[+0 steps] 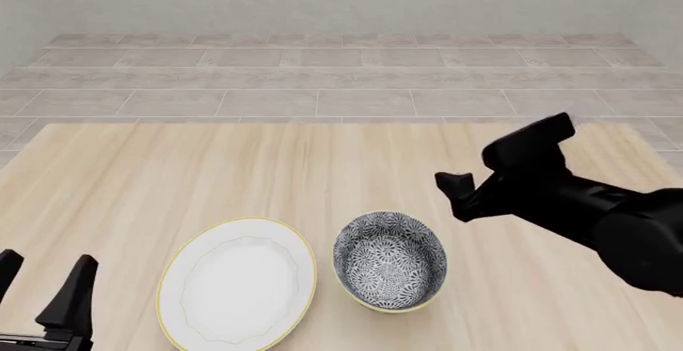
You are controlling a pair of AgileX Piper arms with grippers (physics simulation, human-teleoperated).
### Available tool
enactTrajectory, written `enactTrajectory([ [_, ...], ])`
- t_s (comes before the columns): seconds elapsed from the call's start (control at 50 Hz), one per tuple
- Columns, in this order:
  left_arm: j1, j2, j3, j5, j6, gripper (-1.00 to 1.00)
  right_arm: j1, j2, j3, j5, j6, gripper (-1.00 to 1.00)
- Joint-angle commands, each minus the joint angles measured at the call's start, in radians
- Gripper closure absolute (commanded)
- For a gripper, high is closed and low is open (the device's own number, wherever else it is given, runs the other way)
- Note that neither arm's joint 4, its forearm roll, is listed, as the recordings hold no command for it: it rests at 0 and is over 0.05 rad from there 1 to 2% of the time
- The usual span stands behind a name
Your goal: Put the bowl on the plate.
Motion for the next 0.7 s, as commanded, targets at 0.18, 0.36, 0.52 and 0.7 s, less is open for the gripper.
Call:
enactTrajectory([
  [0.18, 0.001, 0.001, -0.003, -0.003, 0.0, -1.0, 0.022, 0.029, 0.04, -0.041, 0.012, -1.0],
  [0.36, 0.004, 0.0, -0.005, -0.002, -0.002, -1.0, 0.03, 0.037, 0.061, -0.067, 0.034, -1.0],
  [0.52, 0.003, -0.001, -0.006, 0.0, -0.002, -1.0, 0.024, 0.053, 0.081, -0.094, 0.041, -1.0],
  [0.7, 0.004, -0.001, -0.007, 0.0, -0.001, -1.0, 0.021, 0.076, 0.1, -0.122, 0.05, -1.0],
])
